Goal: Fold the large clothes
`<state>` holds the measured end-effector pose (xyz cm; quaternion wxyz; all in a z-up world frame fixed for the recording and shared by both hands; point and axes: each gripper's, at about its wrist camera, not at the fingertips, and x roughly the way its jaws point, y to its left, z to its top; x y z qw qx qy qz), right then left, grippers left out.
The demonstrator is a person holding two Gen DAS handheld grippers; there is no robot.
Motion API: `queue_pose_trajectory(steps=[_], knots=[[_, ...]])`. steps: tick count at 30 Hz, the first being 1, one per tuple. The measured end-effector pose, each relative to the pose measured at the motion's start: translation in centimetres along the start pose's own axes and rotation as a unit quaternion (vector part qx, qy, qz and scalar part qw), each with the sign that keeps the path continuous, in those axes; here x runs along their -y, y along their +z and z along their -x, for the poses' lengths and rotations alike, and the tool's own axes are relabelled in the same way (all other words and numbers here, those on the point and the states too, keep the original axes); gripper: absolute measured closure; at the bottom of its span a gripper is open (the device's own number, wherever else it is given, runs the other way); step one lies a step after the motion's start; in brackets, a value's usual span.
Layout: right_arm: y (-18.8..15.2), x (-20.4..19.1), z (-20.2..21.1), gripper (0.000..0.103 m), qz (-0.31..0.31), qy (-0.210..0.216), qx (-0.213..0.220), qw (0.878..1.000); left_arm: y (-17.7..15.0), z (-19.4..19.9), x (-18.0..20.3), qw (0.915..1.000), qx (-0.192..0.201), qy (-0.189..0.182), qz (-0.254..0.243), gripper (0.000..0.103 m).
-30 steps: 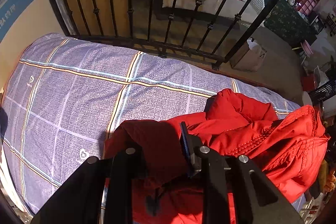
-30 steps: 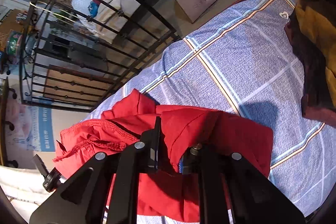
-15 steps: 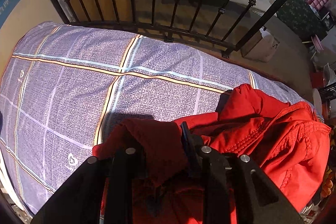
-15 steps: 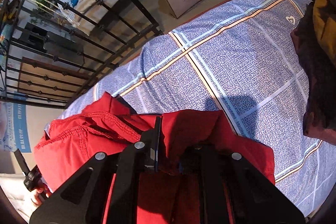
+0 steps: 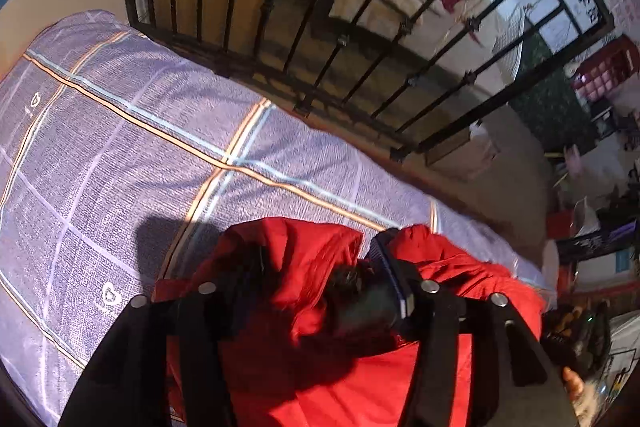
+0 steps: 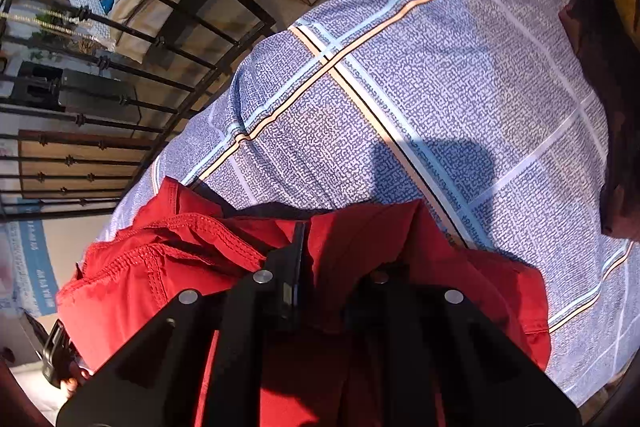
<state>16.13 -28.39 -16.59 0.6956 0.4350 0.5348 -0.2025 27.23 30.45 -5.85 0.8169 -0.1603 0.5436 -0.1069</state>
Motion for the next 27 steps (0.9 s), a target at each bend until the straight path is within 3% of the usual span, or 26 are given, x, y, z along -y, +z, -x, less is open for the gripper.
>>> queue_pose_trajectory(steps=[2, 4, 8, 9, 11, 12, 16, 18, 19, 21, 24, 27], knots=[[0.0, 0.3, 0.0, 0.087, -0.008, 0.007, -0.003, 1.0, 0.9, 2.9, -1.1, 0.9984, 0.053, 0.013, 0.017, 0.03], [0.1, 0.3, 0.0, 0.087, -0.01, 0.007, -0.004, 1.0, 1.4, 5.4, -1.5, 0.9954, 0.09, 0.026, 0.018, 0.027], [0.4, 0.5, 1.0, 0.08, -0.039, 0.028, -0.003, 0.999, -1.2, 8.2, 1.8, 0.9937, 0.096, 0.009, -0.057, 0.027], [0.4, 0.5, 1.3, 0.074, -0.049, 0.042, -0.001, 0.998, -3.0, 8.4, 3.6, 0.9912, 0.088, 0.003, -0.099, 0.027], [0.8, 1.3, 2.8, 0.045, -0.09, 0.111, 0.012, 0.99, -7.0, 8.1, 7.2, 0.9802, 0.075, 0.004, -0.183, 0.027], [0.9, 1.5, 3.5, 0.023, -0.107, 0.137, 0.019, 0.985, -9.6, 7.7, 9.2, 0.9711, 0.07, 0.001, -0.228, 0.027], [1.0, 1.7, 7.3, 0.019, -0.122, 0.157, 0.053, 0.979, -17.2, 6.1, 14.3, 0.9444, 0.069, 0.003, -0.321, 0.027], [-0.2, -0.1, 9.8, 0.019, -0.053, 0.134, 0.08, 0.986, -19.8, 5.2, 15.8, 0.9385, 0.071, 0.006, -0.338, 0.026], [-1.4, -1.5, 11.0, 0.019, 0.0, 0.114, 0.094, 0.989, -20.6, 4.7, 16.2, 0.939, 0.067, 0.011, -0.337, 0.026], [-4.9, -4.4, 12.8, 0.019, 0.119, 0.071, 0.124, 0.983, -21.5, 3.9, 16.8, 0.9437, 0.049, 0.012, -0.327, 0.027], [-11.7, -7.6, 13.2, 0.016, 0.284, 0.02, 0.146, 0.947, -21.9, 3.2, 16.9, 0.9511, 0.036, 0.012, -0.307, 0.026], [-17.8, -9.1, 10.8, 0.015, 0.376, -0.022, 0.151, 0.914, -21.9, 2.2, 17.3, 0.9481, 0.036, 0.036, -0.314, 0.026]])
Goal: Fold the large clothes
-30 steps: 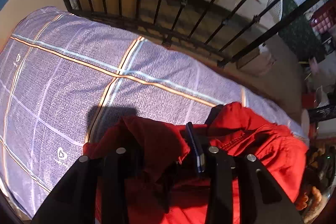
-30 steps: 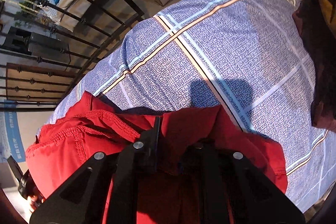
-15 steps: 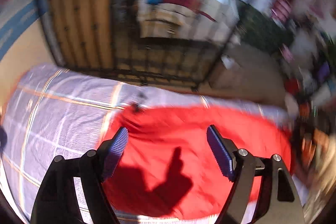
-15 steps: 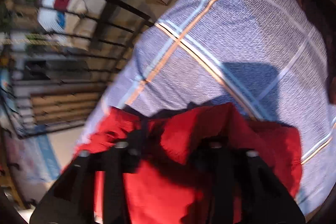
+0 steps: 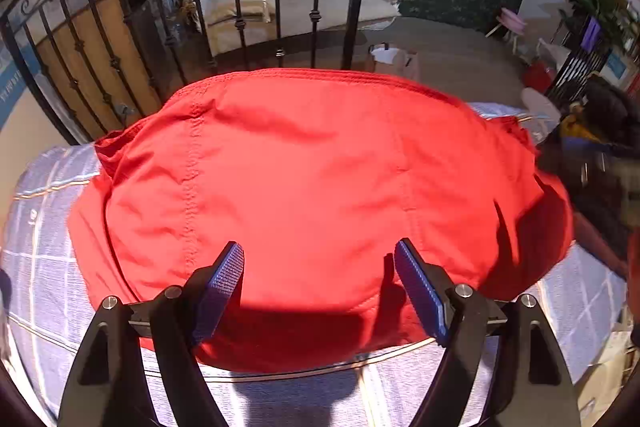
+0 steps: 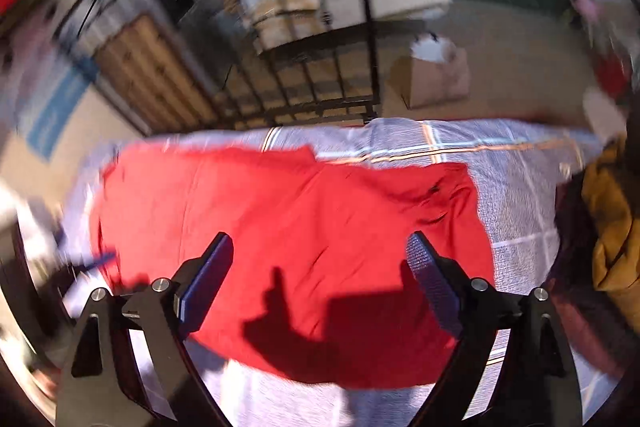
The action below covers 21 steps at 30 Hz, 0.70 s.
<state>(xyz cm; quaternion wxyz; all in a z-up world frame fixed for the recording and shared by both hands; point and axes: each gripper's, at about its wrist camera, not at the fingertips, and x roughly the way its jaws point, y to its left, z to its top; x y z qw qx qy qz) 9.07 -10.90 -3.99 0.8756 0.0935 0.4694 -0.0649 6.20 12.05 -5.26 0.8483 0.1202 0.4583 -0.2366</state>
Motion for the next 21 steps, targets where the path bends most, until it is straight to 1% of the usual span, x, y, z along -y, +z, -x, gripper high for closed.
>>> queue_pose_trajectory(steps=[2, 3, 4, 6, 8, 11, 13, 15, 17, 18, 19, 21], knots=[[-1.8, -1.2, -1.1, 0.015, 0.004, -0.01, -0.014, 1.0, 0.4, -0.8, 0.2, 0.9997, -0.009, 0.021, -0.007, 0.024], [-2.5, -1.5, -2.3, 0.015, -0.004, -0.008, -0.033, 0.999, 0.8, -1.3, -0.1, 0.9995, -0.012, 0.03, -0.007, 0.022], [-2.9, -1.6, -3.2, 0.015, -0.01, -0.005, -0.048, 0.999, 1.1, -1.8, -0.3, 0.9993, -0.014, 0.033, -0.006, 0.015], [-3.3, -1.4, -5.1, 0.015, -0.016, -0.018, -0.069, 0.997, 1.7, -2.9, -1.2, 0.999, -0.023, 0.039, -0.003, 0.008], [-3.1, -1.0, -6.2, 0.015, -0.019, -0.019, -0.087, 0.996, 2.3, -3.8, -2.0, 0.999, -0.032, 0.033, 0.001, 0.005], [-2.0, -0.6, -8.1, 0.013, -0.022, -0.032, -0.112, 0.993, 3.3, -5.4, -2.0, 0.998, -0.049, 0.04, -0.008, 0.005], [-1.4, -0.2, -9.4, 0.011, -0.027, -0.039, -0.131, 0.99, 4.2, -6.6, -1.9, 0.9971, -0.064, 0.041, -0.006, 0.004], [-0.8, 0.0, -11.3, 0.008, -0.039, -0.039, -0.163, 0.985, 4.8, -8.0, -2.2, 0.9955, -0.089, 0.034, 0.007, 0.004], [-0.3, 0.4, -13.3, 0.005, -0.05, -0.036, -0.205, 0.977, 5.1, -9.2, -2.8, 0.993, -0.113, 0.021, 0.026, 0.004], [-0.3, 0.3, -14.0, 0.005, -0.049, -0.038, -0.215, 0.975, 5.3, -9.9, -3.0, 0.9912, -0.128, 0.016, 0.033, 0.004], [-0.1, 0.2, -15.0, 0.005, -0.042, -0.043, -0.229, 0.972, 5.4, -10.3, -3.0, 0.9904, -0.133, 0.014, 0.035, 0.004], [0.2, 0.2, -16.0, 0.005, -0.04, -0.047, -0.236, 0.97, 5.5, -11.1, -3.2, 0.9901, -0.136, 0.012, 0.034, 0.004]])
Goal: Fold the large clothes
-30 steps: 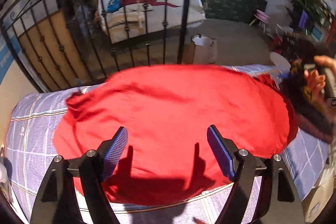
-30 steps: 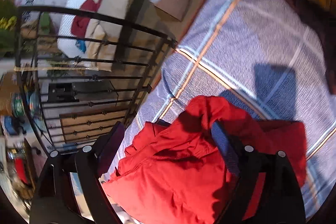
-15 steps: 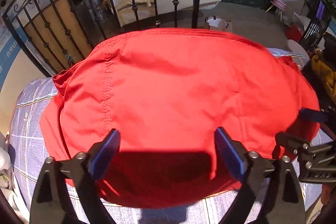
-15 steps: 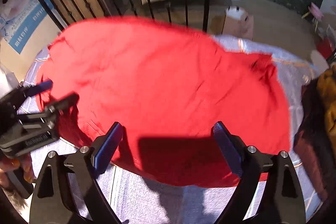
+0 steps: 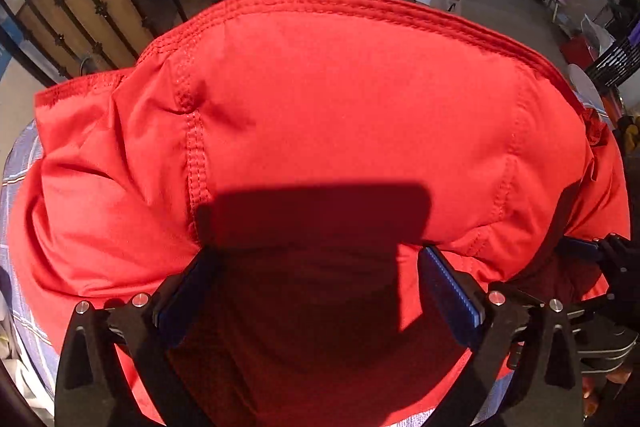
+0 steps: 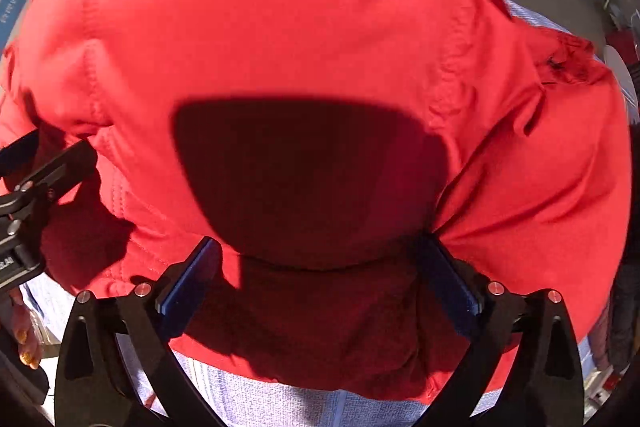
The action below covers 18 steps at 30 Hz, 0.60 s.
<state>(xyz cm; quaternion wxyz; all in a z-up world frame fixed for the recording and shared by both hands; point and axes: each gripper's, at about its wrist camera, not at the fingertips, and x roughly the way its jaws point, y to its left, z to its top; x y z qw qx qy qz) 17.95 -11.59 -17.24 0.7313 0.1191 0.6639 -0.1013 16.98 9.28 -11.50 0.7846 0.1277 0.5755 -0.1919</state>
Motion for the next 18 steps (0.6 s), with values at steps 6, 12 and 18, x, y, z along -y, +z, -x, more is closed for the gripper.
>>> queue_pose_trajectory(steps=[6, 12, 18], knots=[[1.5, -0.6, -2.0, 0.004, -0.004, -0.024, -0.027, 0.999, 0.8, -2.1, -0.2, 0.9997, -0.025, -0.001, 0.001, 0.004], [2.6, -1.1, -3.8, 0.004, -0.003, -0.038, -0.053, 0.998, 0.8, -3.6, -0.3, 0.9995, -0.032, 0.005, -0.004, 0.004], [2.1, -1.3, -4.4, 0.004, 0.005, -0.039, -0.059, 0.997, 0.6, -4.5, -0.2, 0.9994, -0.03, 0.013, -0.009, 0.004]])
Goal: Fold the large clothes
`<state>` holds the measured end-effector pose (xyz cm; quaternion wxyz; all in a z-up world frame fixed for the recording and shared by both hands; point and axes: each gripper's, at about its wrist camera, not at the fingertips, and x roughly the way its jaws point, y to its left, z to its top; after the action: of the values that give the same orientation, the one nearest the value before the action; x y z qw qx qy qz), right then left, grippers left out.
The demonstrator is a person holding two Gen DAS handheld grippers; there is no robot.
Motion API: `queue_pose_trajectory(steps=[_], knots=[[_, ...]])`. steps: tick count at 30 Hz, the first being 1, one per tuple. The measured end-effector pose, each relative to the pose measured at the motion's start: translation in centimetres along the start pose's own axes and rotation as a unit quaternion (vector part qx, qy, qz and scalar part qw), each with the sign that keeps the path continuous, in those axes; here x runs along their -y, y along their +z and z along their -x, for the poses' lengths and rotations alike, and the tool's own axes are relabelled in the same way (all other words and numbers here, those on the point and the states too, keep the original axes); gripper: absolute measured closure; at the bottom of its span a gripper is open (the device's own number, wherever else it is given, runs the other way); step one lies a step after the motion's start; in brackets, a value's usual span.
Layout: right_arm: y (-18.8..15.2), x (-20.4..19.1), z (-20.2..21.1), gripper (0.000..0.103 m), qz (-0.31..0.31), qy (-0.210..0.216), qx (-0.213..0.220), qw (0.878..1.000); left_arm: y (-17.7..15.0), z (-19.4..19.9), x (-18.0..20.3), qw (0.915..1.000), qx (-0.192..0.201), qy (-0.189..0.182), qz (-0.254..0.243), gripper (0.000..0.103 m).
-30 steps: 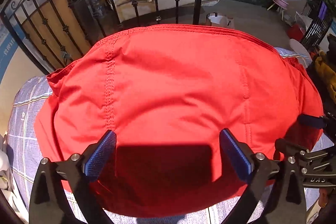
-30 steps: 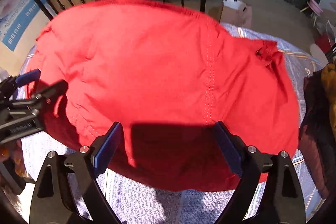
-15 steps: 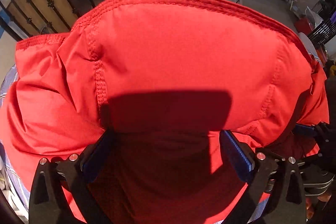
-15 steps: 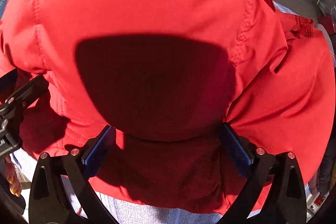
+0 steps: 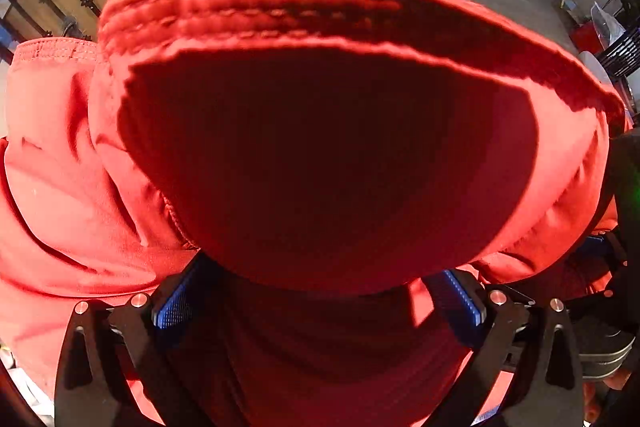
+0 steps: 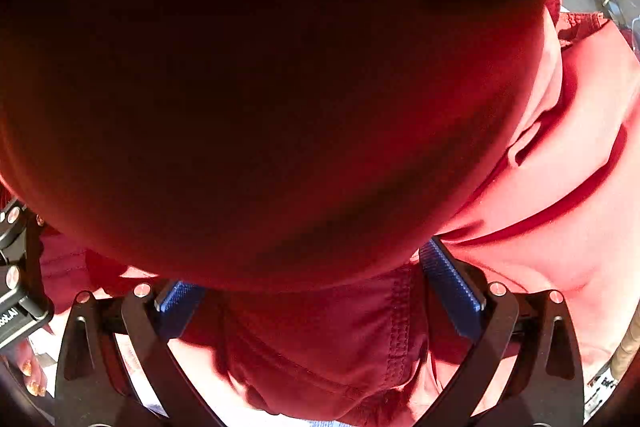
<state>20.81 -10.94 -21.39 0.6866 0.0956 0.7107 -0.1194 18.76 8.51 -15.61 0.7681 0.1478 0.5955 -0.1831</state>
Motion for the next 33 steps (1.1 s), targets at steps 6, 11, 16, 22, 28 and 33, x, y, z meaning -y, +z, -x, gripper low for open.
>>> queue_pose_trajectory(steps=[6, 11, 16, 22, 28, 33], knots=[[0.1, -0.2, -0.3, 0.004, 0.004, -0.002, -0.002, 1.0, 0.0, -0.3, 0.3, 1.0, -0.001, 0.004, -0.005, 0.004], [-0.5, 0.4, 1.2, 0.004, 0.003, 0.009, 0.013, 1.0, -0.5, 1.9, -0.2, 0.9998, 0.012, -0.018, 0.001, 0.006], [-4.3, 1.1, 6.9, 0.005, 0.02, 0.004, 0.114, 0.993, -2.6, 7.9, -3.4, 0.9927, 0.099, -0.056, 0.042, 0.006], [-5.2, 1.9, 11.9, 0.005, 0.044, 0.026, 0.216, 0.975, -0.9, 8.4, -7.1, 0.9895, 0.137, 0.018, 0.045, 0.006], [-1.5, 3.5, 7.5, 0.005, -0.018, 0.091, 0.128, 0.987, 2.3, 3.1, -11.0, 0.996, 0.04, -0.016, 0.078, 0.004], [0.5, 3.3, 4.5, 0.004, -0.03, 0.103, 0.1, 0.989, 3.4, 1.4, -11.6, 0.997, 0.019, -0.026, 0.071, 0.004]])
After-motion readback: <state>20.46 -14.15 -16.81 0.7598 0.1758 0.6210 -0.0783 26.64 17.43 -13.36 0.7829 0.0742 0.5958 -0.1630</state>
